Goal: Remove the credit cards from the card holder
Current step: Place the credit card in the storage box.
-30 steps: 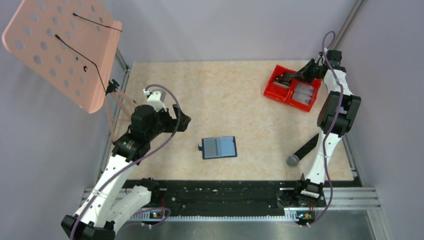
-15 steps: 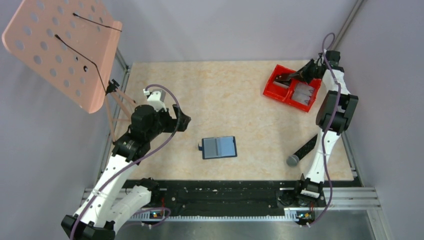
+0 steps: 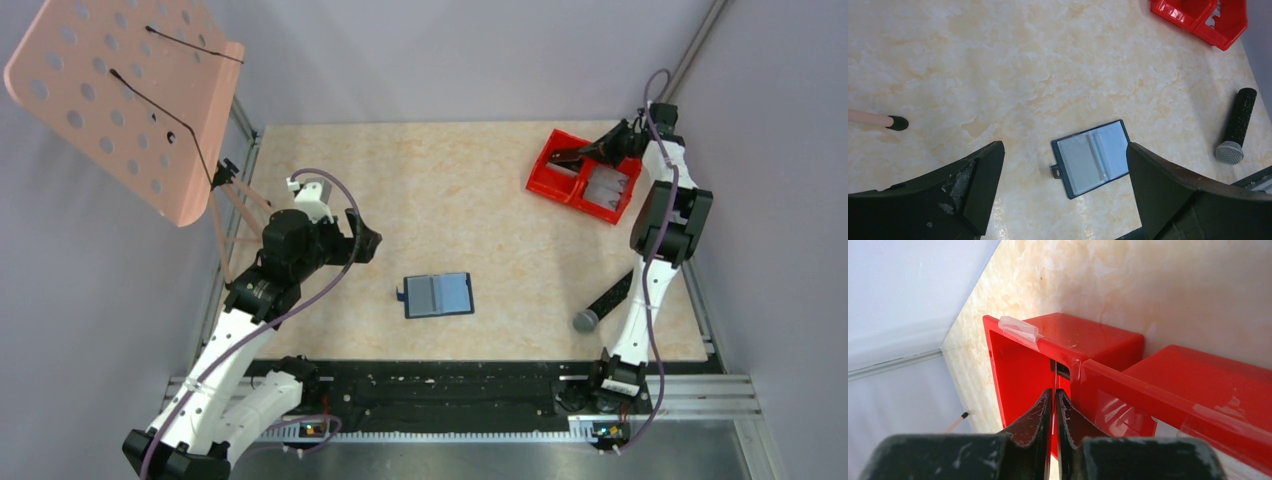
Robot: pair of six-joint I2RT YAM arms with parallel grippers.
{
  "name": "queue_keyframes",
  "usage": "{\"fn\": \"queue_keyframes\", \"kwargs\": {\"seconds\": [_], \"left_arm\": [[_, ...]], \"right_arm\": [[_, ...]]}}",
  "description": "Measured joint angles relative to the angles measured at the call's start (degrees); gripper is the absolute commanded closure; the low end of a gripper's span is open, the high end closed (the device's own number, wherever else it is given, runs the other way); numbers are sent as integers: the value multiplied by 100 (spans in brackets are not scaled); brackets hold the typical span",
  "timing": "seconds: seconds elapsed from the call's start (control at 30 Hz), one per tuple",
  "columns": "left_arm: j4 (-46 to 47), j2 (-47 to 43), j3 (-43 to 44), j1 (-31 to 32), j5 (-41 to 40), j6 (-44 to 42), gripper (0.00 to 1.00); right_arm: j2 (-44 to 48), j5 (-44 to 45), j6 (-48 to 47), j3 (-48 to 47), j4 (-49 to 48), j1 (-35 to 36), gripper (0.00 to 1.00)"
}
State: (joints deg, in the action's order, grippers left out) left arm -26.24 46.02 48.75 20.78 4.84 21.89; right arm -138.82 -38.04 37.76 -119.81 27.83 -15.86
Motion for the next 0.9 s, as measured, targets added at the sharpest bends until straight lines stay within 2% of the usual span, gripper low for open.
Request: {"fn": "queue_keyframes", "kwargs": {"seconds": [0.9], "left_arm": [[0,-2,0,0,-4,0,3]], "right_arm": [[7,505,439,-76,-297,31,79]]}}
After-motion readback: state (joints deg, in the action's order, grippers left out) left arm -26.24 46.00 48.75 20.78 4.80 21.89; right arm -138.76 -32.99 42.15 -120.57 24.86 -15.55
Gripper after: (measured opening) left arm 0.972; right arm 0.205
